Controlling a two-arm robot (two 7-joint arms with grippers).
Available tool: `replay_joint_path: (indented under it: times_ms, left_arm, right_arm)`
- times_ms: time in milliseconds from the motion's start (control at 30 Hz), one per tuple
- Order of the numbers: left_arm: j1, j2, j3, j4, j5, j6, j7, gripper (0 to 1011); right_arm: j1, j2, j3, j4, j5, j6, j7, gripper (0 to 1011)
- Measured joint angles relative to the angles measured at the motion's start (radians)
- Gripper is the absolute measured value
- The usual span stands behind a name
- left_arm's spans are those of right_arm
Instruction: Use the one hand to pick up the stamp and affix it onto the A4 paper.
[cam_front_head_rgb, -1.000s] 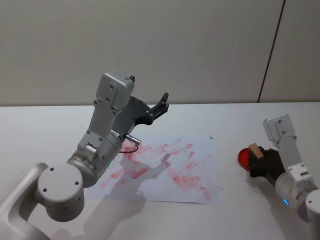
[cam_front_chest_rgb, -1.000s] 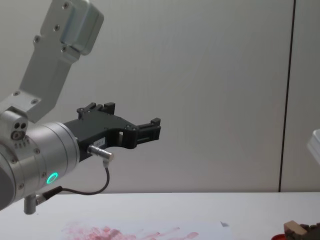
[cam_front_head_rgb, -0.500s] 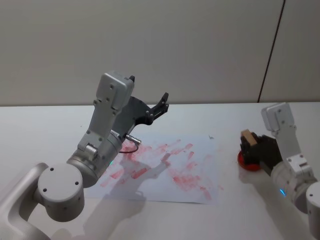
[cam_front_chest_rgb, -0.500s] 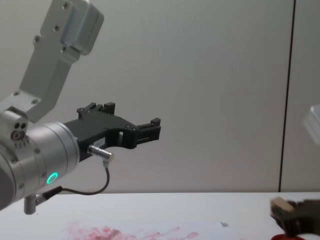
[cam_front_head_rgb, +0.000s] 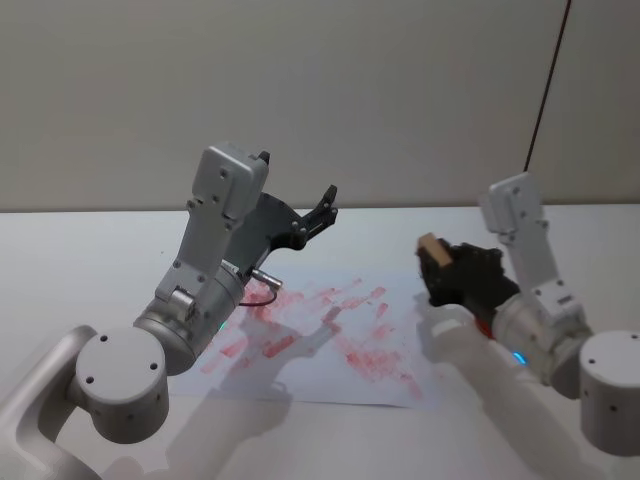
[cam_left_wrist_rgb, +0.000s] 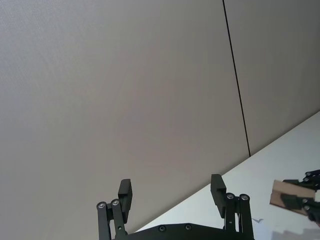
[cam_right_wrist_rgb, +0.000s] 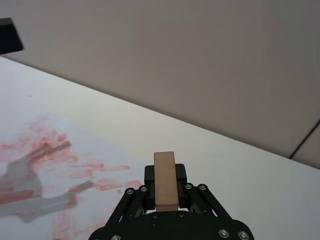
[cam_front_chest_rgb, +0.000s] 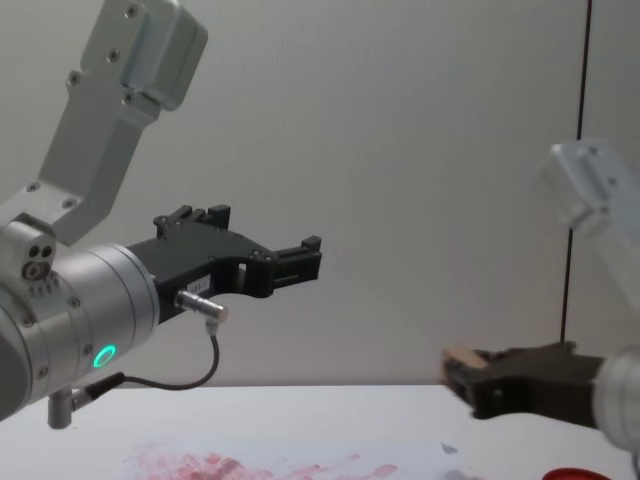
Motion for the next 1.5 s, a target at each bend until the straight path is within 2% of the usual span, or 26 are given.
replay_joint_path:
  times_ms: [300, 567, 833, 1067, 1300, 1500]
  left_arm:
    - [0.000, 0.000, 0.000, 0.000, 0.000, 0.000, 0.000, 1001]
    - [0.000, 0.000, 0.000, 0.000, 0.000, 0.000, 0.000, 1001]
    - [0.000, 0.000, 0.000, 0.000, 0.000, 0.000, 0.000, 1002]
    - [0.000, 0.000, 0.000, 0.000, 0.000, 0.000, 0.000, 1001]
    - [0.000, 0.000, 0.000, 0.000, 0.000, 0.000, 0.000, 1001]
    - [0.000, 0.000, 0.000, 0.000, 0.000, 0.000, 0.000, 1001]
  right_arm:
    - [0.042, -0.041, -0.029, 0.049, -0.012, 0.060, 0.065, 219]
    - [0.081, -0.079, -0.061, 0.134, -0.050, 0.132, 0.105, 219]
    - [0.102, -0.106, -0.080, 0.205, -0.066, 0.176, 0.098, 219]
    - [0.106, -0.117, -0.085, 0.230, -0.062, 0.194, 0.073, 219]
    - [0.106, -0.124, -0.087, 0.248, -0.049, 0.196, 0.054, 219]
    - [0.105, -0.127, -0.083, 0.246, -0.020, 0.184, 0.047, 219]
